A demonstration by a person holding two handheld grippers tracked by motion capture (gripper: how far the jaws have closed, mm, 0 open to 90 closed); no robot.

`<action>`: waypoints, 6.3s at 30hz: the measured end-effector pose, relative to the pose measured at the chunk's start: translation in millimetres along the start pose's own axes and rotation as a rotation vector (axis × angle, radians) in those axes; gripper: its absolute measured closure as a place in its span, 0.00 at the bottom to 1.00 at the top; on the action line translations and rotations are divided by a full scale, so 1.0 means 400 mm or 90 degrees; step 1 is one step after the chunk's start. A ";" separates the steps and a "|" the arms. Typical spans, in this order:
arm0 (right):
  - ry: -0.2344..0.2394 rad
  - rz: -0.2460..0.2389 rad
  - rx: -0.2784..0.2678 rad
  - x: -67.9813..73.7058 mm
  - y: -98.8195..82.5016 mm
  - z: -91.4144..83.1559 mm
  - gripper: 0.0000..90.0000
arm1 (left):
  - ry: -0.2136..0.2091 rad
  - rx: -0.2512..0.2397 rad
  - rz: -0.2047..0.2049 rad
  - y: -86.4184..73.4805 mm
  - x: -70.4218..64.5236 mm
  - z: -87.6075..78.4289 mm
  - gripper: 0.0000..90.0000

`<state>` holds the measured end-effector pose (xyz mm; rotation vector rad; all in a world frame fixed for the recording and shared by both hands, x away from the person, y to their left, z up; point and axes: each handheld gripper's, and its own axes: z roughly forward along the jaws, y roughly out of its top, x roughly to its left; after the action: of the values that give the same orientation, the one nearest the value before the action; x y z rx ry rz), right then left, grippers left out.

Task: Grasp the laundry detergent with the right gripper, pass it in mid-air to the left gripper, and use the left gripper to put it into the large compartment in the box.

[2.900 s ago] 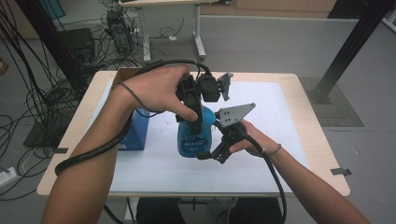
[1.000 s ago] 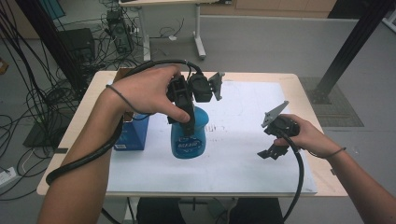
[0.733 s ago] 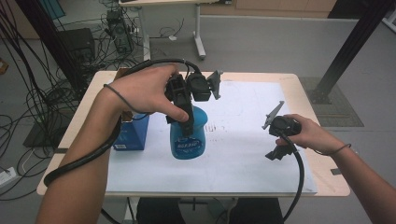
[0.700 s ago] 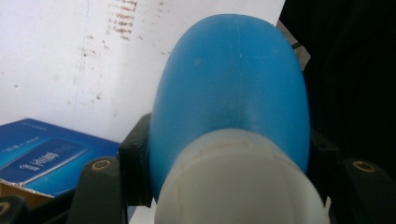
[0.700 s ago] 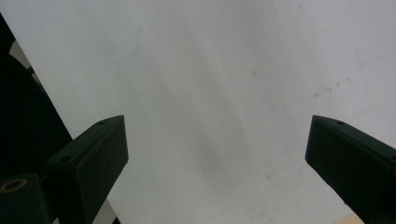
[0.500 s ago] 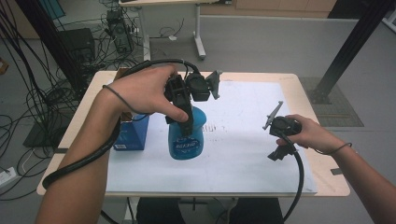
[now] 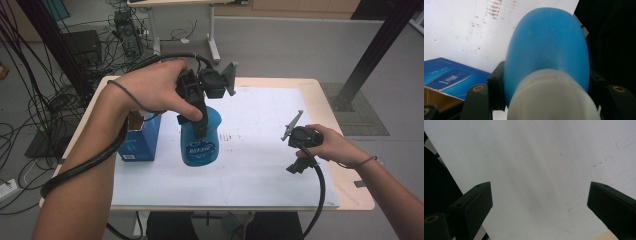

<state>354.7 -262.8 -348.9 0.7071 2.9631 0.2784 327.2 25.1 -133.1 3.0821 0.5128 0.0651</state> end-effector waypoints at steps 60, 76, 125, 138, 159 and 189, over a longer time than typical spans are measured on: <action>0.004 0.009 -0.029 0.001 0.004 0.020 0.07 | 0.122 -0.104 -0.587 -0.294 0.316 -0.140 0.42; 0.007 0.005 -0.031 0.001 0.016 0.030 0.07 | 0.159 -0.118 -0.703 -0.348 0.354 -0.116 0.42; 0.020 0.000 -0.026 0.002 0.030 0.058 0.07 | 0.143 -0.092 -0.706 -0.364 0.381 0.139 0.42; 0.023 0.003 -0.025 0.005 0.029 0.065 0.07 | 0.154 -0.095 -0.720 -0.367 0.387 0.217 0.42; 0.033 0.011 -0.023 0.009 0.030 0.085 0.07 | 0.129 -0.075 -0.733 -0.390 0.390 0.320 0.42; 0.039 0.018 -0.022 0.016 0.028 0.096 0.07 | 0.108 -0.050 -0.723 -0.385 0.392 0.368 0.42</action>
<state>358.6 -244.0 -384.5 0.7501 2.9994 0.3579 432.0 220.1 -277.7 2.2563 2.0425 0.3004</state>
